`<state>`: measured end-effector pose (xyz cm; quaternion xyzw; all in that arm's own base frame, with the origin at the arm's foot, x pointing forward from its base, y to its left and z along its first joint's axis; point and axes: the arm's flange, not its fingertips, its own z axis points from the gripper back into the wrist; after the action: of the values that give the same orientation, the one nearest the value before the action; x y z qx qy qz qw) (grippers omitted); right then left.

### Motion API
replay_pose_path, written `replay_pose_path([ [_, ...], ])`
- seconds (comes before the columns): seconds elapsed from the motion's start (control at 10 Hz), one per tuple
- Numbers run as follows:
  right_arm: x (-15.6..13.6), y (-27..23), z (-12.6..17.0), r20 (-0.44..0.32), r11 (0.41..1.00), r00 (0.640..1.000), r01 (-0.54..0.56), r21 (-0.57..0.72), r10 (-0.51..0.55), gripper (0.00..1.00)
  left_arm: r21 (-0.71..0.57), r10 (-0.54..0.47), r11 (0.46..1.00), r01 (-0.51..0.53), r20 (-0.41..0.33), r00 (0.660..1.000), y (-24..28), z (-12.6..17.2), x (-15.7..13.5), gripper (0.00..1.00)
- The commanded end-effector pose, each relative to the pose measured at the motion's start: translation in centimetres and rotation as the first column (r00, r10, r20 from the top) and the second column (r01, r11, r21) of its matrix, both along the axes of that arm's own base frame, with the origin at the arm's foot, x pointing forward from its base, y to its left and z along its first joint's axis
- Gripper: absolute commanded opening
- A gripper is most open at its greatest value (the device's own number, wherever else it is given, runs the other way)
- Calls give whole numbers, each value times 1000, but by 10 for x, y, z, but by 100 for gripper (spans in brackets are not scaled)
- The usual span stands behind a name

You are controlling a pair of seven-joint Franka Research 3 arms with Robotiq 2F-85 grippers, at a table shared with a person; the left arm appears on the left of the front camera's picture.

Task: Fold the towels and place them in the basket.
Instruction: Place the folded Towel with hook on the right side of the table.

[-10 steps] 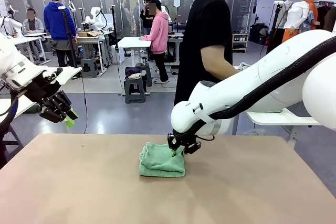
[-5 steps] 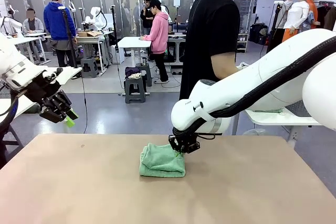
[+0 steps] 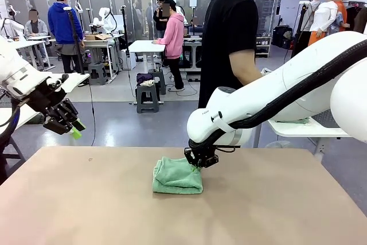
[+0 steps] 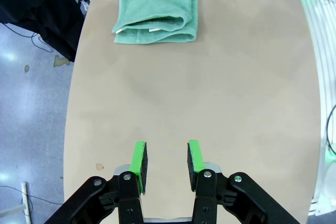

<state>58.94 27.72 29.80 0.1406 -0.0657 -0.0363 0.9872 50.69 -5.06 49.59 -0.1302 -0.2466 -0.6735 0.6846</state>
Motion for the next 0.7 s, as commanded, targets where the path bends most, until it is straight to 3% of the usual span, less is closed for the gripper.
replay_pose_path([
  [0.0, 0, 0, 0, 0, 1000, 1000, 0, 0, 0, 6, -1, 1, 1000, -1, 4, 1000, 0, 2, 0, 42],
  [0.1, -2, -6, 4, -1, 990, 992, -127, -60, 127, 6, -1, 1, 1000, -1, 4, 1000, 0, 2, 0, 42],
  [0.3, -4, -44, 12, -9, 981, 985, -174, -85, 174, 6, -1, 1, 1000, -1, 4, 1000, 0, 2, 0, 42],
  [0.5, -5, -113, 14, -41, 971, 975, -222, -92, 220, 6, -1, 1, 1000, -1, 4, 1000, 0, 2, 0, 42],
  [0.6, -2, -151, 15, -26, 982, 986, -165, -96, 163, 6, -1, 1, 1000, -1, 4, 1000, 0, 2, 0, 42],
])
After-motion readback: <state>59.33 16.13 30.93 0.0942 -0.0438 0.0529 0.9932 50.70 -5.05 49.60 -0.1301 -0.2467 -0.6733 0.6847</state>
